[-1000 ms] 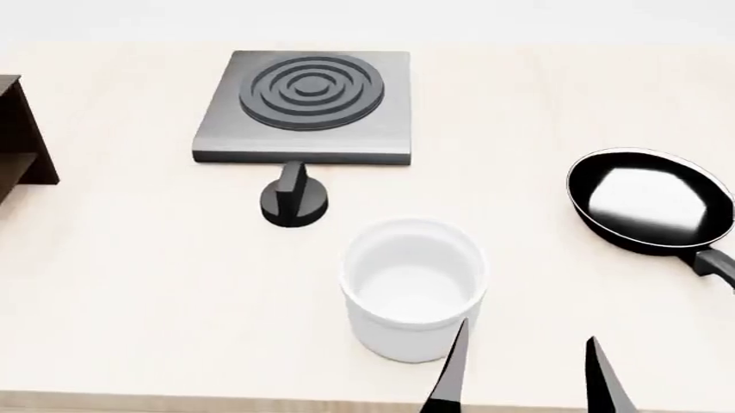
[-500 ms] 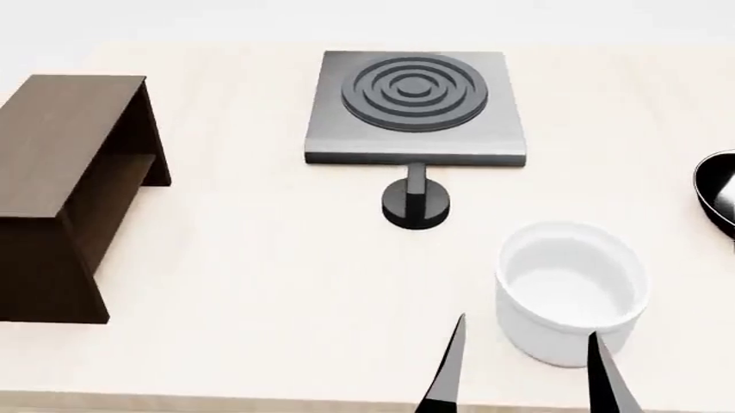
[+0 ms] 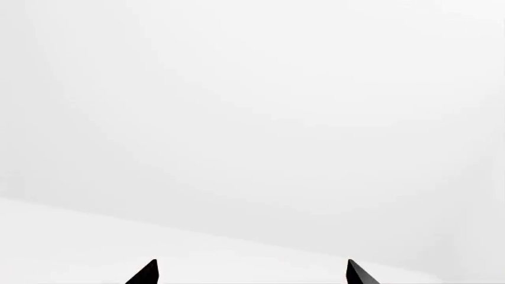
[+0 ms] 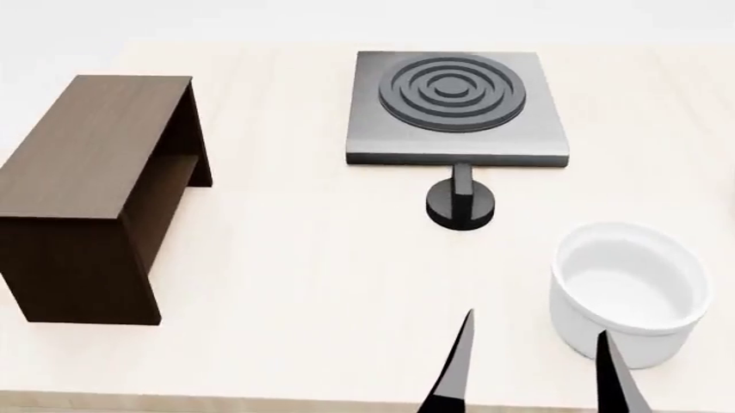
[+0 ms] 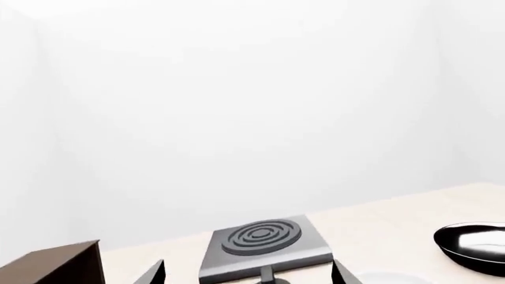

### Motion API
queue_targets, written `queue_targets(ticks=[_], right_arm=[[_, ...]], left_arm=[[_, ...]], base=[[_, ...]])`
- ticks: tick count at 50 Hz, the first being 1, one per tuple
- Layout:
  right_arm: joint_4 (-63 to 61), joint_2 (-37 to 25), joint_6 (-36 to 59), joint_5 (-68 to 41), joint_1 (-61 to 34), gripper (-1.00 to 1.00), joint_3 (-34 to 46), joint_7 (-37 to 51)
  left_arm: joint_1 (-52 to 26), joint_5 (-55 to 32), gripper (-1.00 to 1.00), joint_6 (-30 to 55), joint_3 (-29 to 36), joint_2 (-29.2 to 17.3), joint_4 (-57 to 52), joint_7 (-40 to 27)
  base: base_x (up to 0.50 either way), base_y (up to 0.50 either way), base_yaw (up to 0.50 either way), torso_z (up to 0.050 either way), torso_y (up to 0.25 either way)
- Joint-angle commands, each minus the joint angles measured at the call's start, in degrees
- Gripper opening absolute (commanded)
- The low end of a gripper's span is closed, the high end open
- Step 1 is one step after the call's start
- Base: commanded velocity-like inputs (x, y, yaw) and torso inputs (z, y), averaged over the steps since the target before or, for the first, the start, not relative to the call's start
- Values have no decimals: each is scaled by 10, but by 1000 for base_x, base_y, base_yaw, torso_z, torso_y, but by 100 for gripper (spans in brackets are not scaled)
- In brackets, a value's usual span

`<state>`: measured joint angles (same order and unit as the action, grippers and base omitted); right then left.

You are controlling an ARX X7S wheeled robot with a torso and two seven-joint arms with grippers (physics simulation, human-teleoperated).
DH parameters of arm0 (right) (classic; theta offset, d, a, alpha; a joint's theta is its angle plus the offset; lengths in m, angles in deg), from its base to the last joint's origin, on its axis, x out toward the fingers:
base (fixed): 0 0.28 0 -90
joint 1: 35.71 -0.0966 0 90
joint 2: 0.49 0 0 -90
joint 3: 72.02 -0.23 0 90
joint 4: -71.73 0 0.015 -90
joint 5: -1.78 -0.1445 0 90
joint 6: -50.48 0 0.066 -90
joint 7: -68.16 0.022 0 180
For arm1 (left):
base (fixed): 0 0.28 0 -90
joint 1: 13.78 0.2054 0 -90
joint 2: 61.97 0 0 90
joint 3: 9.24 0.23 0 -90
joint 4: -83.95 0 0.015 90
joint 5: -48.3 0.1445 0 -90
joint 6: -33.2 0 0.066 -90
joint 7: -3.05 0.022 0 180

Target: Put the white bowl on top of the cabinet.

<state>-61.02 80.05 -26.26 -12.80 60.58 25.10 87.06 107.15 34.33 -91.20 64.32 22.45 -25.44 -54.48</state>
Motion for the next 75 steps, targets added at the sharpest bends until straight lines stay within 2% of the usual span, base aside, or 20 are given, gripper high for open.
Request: queue_targets(ticks=[1, 31, 44, 50, 68, 75], right_arm=[[-6, -4, -2, -9, 0, 100, -1, 6], [-27, -20, 3, -15, -1, 100, 14, 21], [-34, -23, -12, -15, 3, 100, 13, 28], [-37, -29, 14, 49, -4, 100, 31, 55], [-39, -28, 4, 12, -1, 100, 21, 59], [-41, -29, 17, 9, -5, 100, 21, 68]], left_arm=[[1, -3, 100, -4, 6, -6, 3, -5], [0, -6, 100, -11, 16, -17, 9, -14], [1, -6, 100, -12, 19, -20, 9, -18], [2, -7, 100, -14, 20, -22, 11, -19], [0, -13, 100, -20, 26, -26, 18, -21], [1, -14, 100, -22, 27, -27, 18, -23]], base=[[125, 0, 0, 0, 0], [452, 0, 0, 0, 0], [112, 0, 0, 0, 0], [0, 237, 0, 0, 0], [0, 331, 0, 0, 0], [0, 0, 0, 0, 0]])
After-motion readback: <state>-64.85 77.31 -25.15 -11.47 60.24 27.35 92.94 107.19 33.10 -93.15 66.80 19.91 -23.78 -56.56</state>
